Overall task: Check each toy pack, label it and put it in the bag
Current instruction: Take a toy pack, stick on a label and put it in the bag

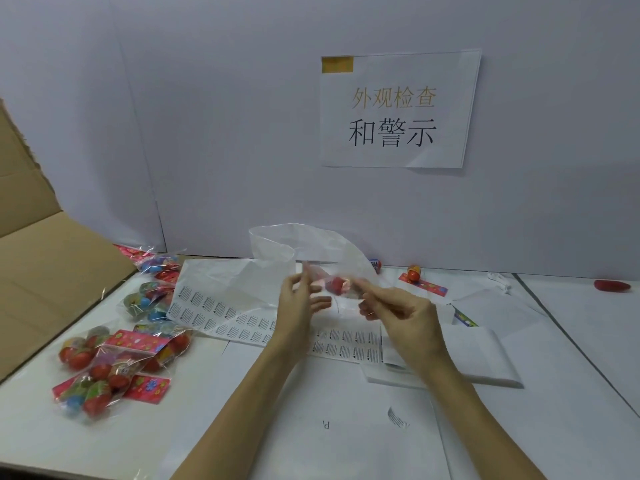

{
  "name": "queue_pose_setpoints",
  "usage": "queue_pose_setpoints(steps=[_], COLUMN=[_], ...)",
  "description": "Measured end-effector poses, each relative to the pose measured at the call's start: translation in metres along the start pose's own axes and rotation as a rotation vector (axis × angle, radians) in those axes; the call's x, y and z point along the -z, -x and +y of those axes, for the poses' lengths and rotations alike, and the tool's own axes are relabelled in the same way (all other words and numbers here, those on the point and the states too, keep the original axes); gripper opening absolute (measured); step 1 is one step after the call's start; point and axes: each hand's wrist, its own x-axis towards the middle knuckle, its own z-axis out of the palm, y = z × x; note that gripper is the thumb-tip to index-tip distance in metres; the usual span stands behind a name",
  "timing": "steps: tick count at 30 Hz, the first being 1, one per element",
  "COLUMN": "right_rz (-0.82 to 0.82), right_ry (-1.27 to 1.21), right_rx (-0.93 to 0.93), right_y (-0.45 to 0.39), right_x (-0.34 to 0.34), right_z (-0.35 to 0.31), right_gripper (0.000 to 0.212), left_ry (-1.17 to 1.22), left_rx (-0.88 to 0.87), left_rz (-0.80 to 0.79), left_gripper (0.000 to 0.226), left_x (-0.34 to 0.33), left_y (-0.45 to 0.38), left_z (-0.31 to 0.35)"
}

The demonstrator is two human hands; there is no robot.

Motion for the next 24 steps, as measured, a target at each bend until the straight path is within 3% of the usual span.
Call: queue_pose_setpoints(steps=[2, 3, 6, 9, 13, 20, 24], right_rz=[-0.097, -0.154, -0.229, -0.072, -0.082, -0.086, 0.0], right_ry=[0.172, 0.214, 0.127, -0.093, -0.12, -0.105, -0.194], right_rx=[0.066, 0.045, -0.105, -0.296, -0.481, -0.472, -0.445], right_y=[0.002, 0.003, 0.004, 0.0, -0.001, -0.001, 0.0], right_x=[-0.002, -0.002, -0.006, -0.01, -0.004, -0.01, -0.01], right_z=[0.005, 0.007, 0.004, -0.001, -0.004, -0.005, -0.003], right_gripper=[0.034, 0.037, 0.056, 0.074, 0.059, 0.048, 0.045], left_ry=[0.274, 0.29, 0.16, 0.124, -0.001, 0.065, 0.048], left_rx=[0.199, 0.216, 0.037, 0.002, -0.03, -0.094, -0.07], left_rz=[-0.128, -0.156, -0.096, -0.134, -0.229, -0.071, -0.102], left_gripper=[0.08, 0.084, 0.041, 0.014, 0.02, 0.023, 0.057], left_x=[0.004, 0.006, 0.006, 0.008, 0.002, 0.0, -0.003], left_y=[0.002, 0.001, -0.001, -0.001, 0.007, 0.009, 0.008], left_z=[0.008, 0.008, 0.004, 0.002, 0.006, 0.008, 0.006])
